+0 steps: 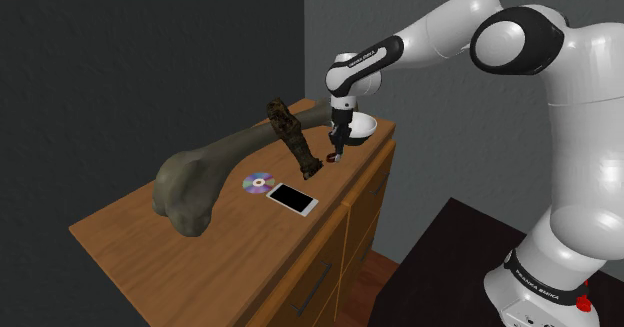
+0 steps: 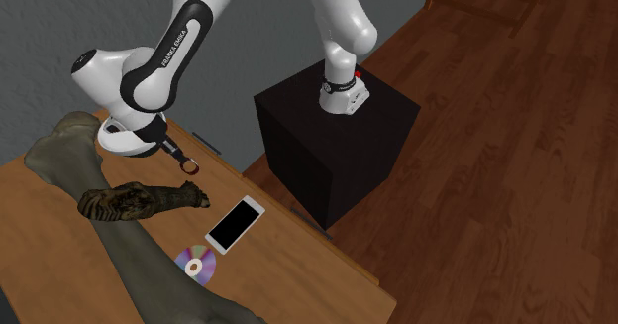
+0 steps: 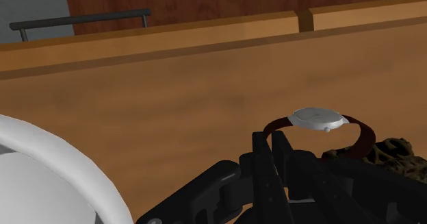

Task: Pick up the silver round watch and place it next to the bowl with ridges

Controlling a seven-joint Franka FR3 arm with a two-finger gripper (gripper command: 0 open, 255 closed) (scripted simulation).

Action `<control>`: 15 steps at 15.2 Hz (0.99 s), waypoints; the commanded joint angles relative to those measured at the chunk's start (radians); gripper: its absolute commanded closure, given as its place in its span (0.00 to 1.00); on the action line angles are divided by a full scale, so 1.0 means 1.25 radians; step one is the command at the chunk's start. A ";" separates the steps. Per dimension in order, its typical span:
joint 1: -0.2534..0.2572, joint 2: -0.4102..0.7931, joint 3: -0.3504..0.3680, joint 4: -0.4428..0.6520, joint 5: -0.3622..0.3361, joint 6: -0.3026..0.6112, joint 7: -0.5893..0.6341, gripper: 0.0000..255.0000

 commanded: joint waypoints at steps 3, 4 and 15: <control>0.001 0.019 0.001 -0.008 0.002 0.027 -0.004 1.00; 0.001 0.019 0.001 -0.008 0.002 0.027 -0.004 1.00; 0.001 0.019 0.001 -0.007 0.002 0.027 -0.004 0.00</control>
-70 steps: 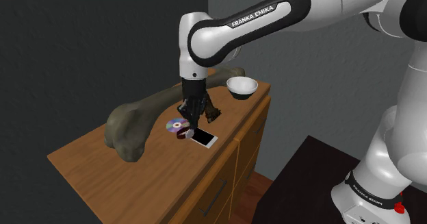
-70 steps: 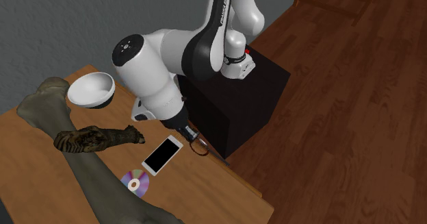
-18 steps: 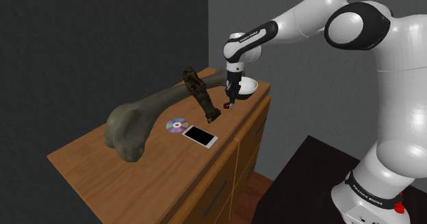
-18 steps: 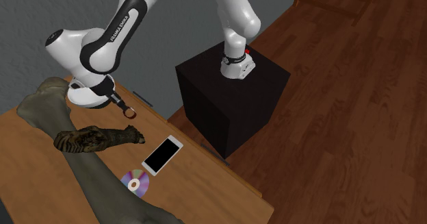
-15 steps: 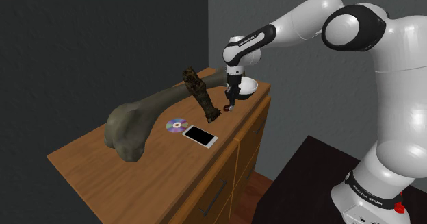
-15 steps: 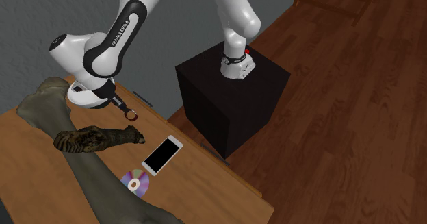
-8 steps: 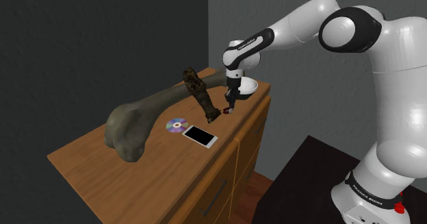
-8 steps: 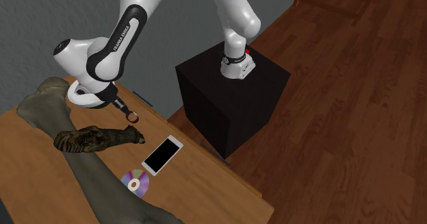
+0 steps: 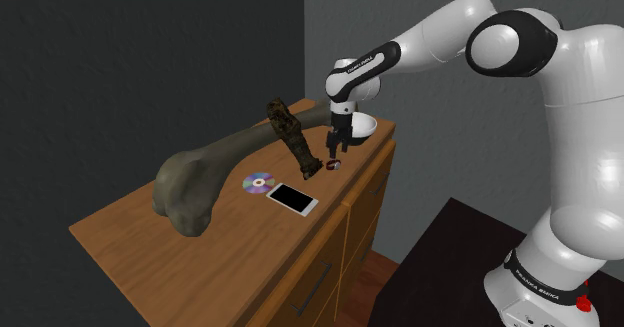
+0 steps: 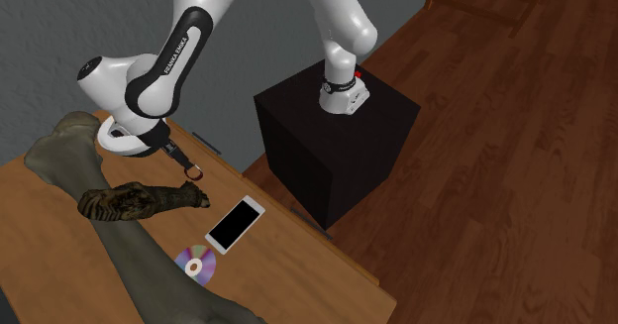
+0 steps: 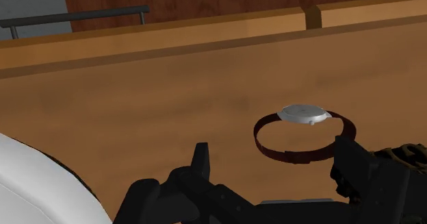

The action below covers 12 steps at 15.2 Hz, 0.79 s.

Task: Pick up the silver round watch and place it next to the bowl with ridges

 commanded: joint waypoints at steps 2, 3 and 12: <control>-0.002 -0.009 -0.002 0.013 -0.002 -0.023 0.001 0.00; -0.005 -0.018 -0.003 0.028 -0.004 -0.046 0.003 0.00; -0.009 -0.031 -0.005 0.058 -0.007 -0.089 0.005 0.00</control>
